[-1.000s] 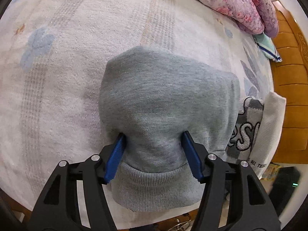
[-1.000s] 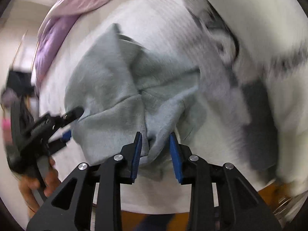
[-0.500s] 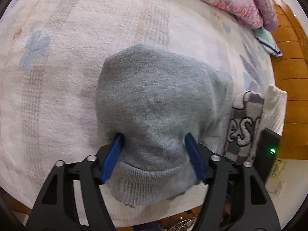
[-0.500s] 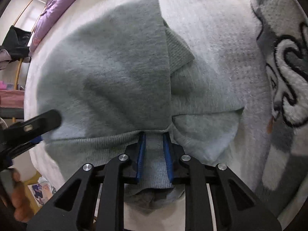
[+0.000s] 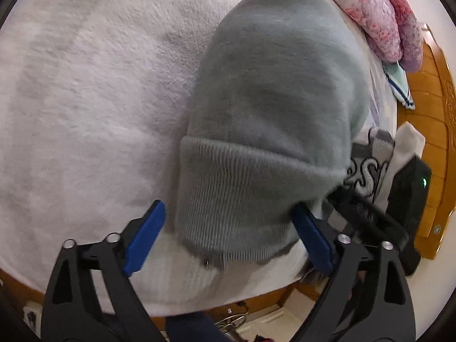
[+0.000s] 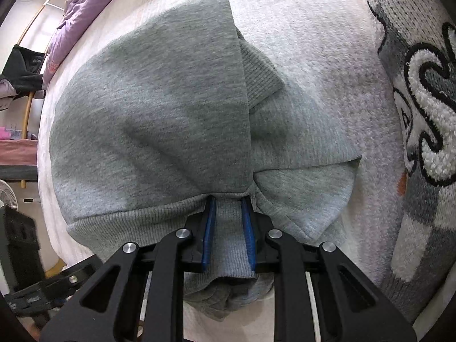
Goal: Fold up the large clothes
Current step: 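Grip the folded hoodie bundle with both tools and lift it off the bed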
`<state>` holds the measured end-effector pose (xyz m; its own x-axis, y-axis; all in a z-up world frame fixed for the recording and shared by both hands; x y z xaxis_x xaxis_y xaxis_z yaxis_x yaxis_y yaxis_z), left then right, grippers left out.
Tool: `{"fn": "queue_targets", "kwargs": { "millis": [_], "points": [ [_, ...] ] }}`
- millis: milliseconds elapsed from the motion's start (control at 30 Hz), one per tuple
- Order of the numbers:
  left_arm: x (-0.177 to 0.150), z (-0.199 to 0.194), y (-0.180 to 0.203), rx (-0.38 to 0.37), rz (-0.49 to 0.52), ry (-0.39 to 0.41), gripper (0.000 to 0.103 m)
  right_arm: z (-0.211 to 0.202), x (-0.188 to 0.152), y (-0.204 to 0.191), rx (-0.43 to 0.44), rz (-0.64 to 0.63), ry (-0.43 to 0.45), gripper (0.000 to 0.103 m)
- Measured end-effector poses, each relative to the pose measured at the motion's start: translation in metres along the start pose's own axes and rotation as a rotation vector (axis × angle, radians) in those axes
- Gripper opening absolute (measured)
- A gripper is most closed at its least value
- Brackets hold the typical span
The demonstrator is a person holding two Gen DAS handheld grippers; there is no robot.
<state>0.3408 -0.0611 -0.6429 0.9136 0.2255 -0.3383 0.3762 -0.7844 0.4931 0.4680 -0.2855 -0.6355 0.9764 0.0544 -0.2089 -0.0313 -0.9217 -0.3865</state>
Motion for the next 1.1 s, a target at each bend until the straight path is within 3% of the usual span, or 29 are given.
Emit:
{"fn": "queue_targets", "kwargs": {
  "millis": [67, 200, 233, 267, 300, 367, 433, 500, 633, 733, 933, 1033, 1100],
  "points": [
    [0.007, 0.010, -0.002, -0.034, -0.014, -0.022, 0.099, 0.001, -0.002, 0.003, 0.008, 0.005, 0.005, 0.017],
    [0.009, 0.031, -0.015, -0.154, -0.071, -0.069, 0.099, 0.002, -0.006, 0.008, 0.029, 0.021, 0.020, 0.017],
    [0.008, 0.031, -0.014, -0.149, -0.061, -0.062, 0.099, -0.004, -0.008, 0.008, 0.032, 0.023, 0.025, 0.017],
    [0.007, 0.029, -0.012, -0.141, -0.048, -0.051, 0.092, -0.005, -0.010, 0.009, 0.037, 0.026, 0.034, 0.017],
    [0.005, 0.026, -0.007, -0.150, -0.018, -0.024, 0.073, -0.007, -0.012, 0.010, 0.048, 0.033, 0.046, 0.017],
    [0.002, 0.021, -0.003, -0.132, -0.012, -0.016, 0.063, -0.015, -0.019, 0.015, 0.088, 0.068, 0.076, 0.020],
    [0.001, 0.013, -0.001, -0.138, -0.013, -0.020, 0.054, -0.026, -0.031, 0.023, 0.155, 0.131, 0.105, 0.029],
    [0.001, 0.003, -0.001, -0.188, -0.017, -0.032, 0.048, -0.035, -0.046, 0.034, 0.221, 0.215, 0.143, 0.060],
    [0.004, -0.019, 0.011, -0.178, 0.059, -0.026, 0.043, -0.038, -0.083, 0.053, 0.338, 0.360, 0.175, 0.072],
    [0.011, -0.031, 0.014, -0.181, 0.068, -0.032, 0.042, -0.027, -0.110, 0.071, 0.504, 0.519, 0.179, 0.078],
    [0.021, -0.036, 0.008, -0.204, 0.050, -0.071, 0.042, 0.030, -0.139, 0.086, 0.981, 0.802, 0.210, 0.083],
    [0.023, -0.038, 0.004, -0.210, 0.051, -0.082, 0.042, 0.049, -0.140, 0.084, 1.114, 0.833, 0.248, 0.087],
    [0.025, -0.037, 0.009, -0.199, 0.062, -0.081, 0.042, 0.060, -0.140, 0.082, 1.159, 0.842, 0.269, 0.092]
  ]
}}
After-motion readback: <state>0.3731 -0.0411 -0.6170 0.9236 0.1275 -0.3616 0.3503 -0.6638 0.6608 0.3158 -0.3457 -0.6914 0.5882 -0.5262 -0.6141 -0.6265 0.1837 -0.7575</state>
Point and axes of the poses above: each gripper's, at about its wrist camera, not at the fingertips, and z roughly the way its jaws point, y to its right, x to its top, the point moved 1 cm from there along z, roughly the way its jaws point, and after that the axes turned 14 degrees about -y, right-handed, at the moved point
